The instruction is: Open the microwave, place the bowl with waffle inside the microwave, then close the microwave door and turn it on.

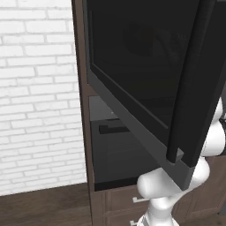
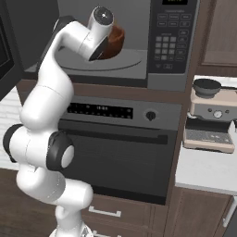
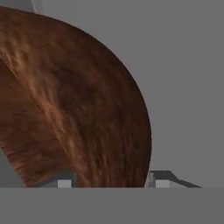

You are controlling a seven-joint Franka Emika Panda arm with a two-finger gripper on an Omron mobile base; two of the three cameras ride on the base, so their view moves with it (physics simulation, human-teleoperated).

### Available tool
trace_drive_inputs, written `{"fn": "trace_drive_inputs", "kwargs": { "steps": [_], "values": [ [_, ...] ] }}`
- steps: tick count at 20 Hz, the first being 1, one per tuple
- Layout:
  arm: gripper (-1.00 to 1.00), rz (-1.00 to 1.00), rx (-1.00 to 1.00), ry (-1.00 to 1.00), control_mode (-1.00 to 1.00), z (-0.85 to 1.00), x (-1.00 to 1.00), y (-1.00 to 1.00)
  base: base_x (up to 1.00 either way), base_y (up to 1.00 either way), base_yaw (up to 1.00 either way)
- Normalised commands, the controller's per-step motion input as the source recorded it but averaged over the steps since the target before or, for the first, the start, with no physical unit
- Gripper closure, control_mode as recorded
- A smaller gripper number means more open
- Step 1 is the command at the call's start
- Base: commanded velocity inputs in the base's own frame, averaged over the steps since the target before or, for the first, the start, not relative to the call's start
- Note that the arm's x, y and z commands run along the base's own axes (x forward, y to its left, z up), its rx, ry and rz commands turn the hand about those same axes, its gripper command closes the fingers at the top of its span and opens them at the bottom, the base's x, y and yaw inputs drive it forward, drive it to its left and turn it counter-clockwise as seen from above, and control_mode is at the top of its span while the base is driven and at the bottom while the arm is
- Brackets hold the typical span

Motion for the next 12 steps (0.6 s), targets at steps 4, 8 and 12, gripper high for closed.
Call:
{"fn": "trace_drive_inputs", "kwargs": {
  "steps": [4, 8, 12],
  "values": [
    [-1.00, 0.08, 0.00, -0.20, -1.00, -0.01, 0.02, 0.21, 0.00, 0.00, 0.00],
    [-1.00, 0.10, 0.00, -0.35, -1.00, 0.00, -0.29, 0.14, 0.00, 0.00, 0.00],
    [-1.00, 0.04, 0.00, -0.28, -1.00, 0.00, -0.74, 0.06, 0.00, 0.00, 0.00]
  ]
}}
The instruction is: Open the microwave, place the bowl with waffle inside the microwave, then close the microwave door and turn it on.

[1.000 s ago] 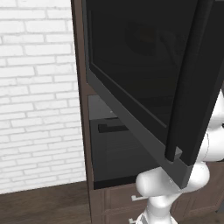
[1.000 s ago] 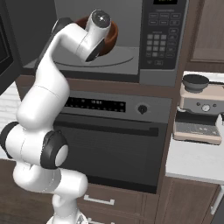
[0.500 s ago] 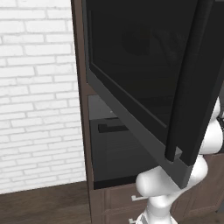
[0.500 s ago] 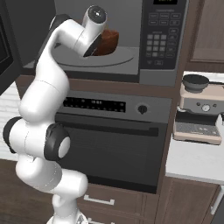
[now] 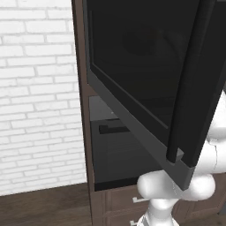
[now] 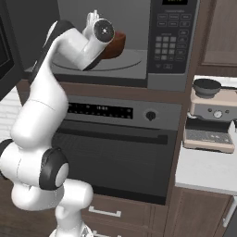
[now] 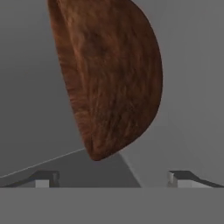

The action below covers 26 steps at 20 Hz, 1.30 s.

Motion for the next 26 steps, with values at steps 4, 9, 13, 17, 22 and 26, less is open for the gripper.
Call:
{"fn": "trace_drive_inputs", "kwargs": {
  "steps": [4, 9, 13, 17, 22, 26],
  "values": [
    [-1.00, 0.00, 0.00, -0.09, -1.00, 0.08, -1.00, 0.00, 0.00, 0.00, 0.00],
    [1.00, 0.00, -0.03, -0.09, -1.00, 0.21, -1.00, 0.06, 0.00, 0.00, 0.00],
    [1.00, 0.00, -0.06, -0.06, -1.00, 0.21, -1.00, 0.10, 0.00, 0.00, 0.00],
    [1.00, 0.00, -0.02, -0.06, -1.00, 0.13, -1.00, 0.00, 0.00, 0.00, 0.00],
    [1.00, 0.00, -0.02, -0.08, -1.00, 0.10, -1.00, 0.00, 0.00, 0.00, 0.00],
    [1.00, 0.00, -0.02, -0.12, -1.00, 0.05, -1.00, 0.00, 0.00, 0.00, 0.00]
  ]
}}
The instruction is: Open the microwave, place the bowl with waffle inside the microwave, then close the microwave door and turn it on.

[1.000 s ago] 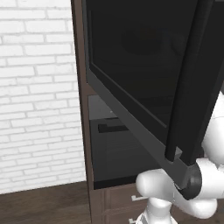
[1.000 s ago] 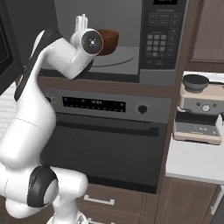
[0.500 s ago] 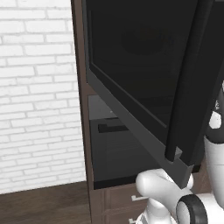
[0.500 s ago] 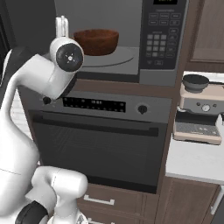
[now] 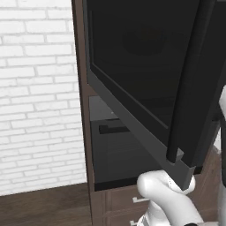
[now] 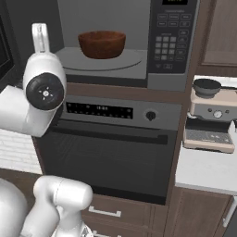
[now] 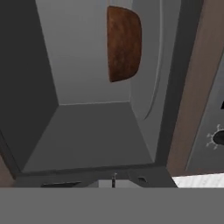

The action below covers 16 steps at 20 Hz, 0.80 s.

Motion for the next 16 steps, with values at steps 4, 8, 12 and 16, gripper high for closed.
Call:
{"fn": "trace_drive_inputs", "kwargs": {
  "steps": [4, 8, 12, 16],
  "values": [
    [1.00, 0.00, -0.02, -0.15, -1.00, 0.00, -1.00, 0.00, 0.00, 0.00, 0.00],
    [1.00, 0.00, -0.03, -0.16, -1.00, 0.00, -1.00, 0.02, 0.00, 0.00, 0.00],
    [1.00, 0.00, -0.08, -0.16, -1.00, 0.00, -1.00, 0.20, 0.00, 0.00, 0.00],
    [1.00, 0.00, -0.13, -0.11, -1.00, -0.01, -1.00, 0.44, 0.00, 0.00, 0.00]
  ]
}}
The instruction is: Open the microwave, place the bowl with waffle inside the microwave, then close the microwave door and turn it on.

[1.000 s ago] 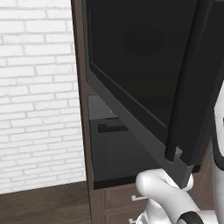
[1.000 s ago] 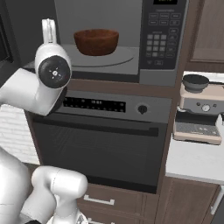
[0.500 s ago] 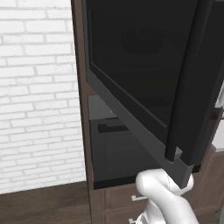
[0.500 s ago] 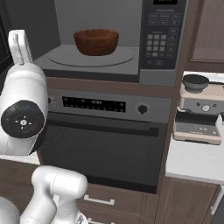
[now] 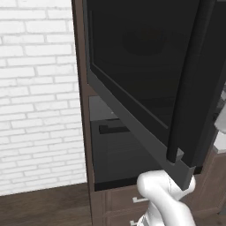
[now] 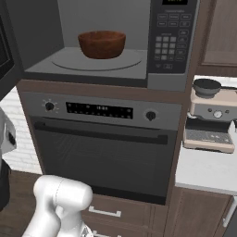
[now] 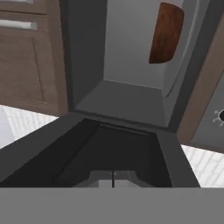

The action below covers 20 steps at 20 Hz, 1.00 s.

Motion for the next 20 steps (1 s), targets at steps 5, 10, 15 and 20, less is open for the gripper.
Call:
{"fn": "trace_drive_inputs", "kwargs": {
  "steps": [5, 10, 15, 20],
  "values": [
    [1.00, 0.00, -0.03, -0.11, -1.00, -0.01, -1.00, 0.31, 0.00, 0.00, 0.00],
    [1.00, -0.03, 0.00, -0.04, -1.00, -0.07, -0.92, 0.43, 0.00, 0.00, 0.00],
    [1.00, -0.21, -0.01, 0.02, -1.00, -0.16, -0.31, 0.72, 0.00, 0.00, 0.00],
    [1.00, -0.30, 0.00, 0.04, -1.00, -0.10, -0.04, 0.57, 0.00, 0.00, 0.00]
  ]
}}
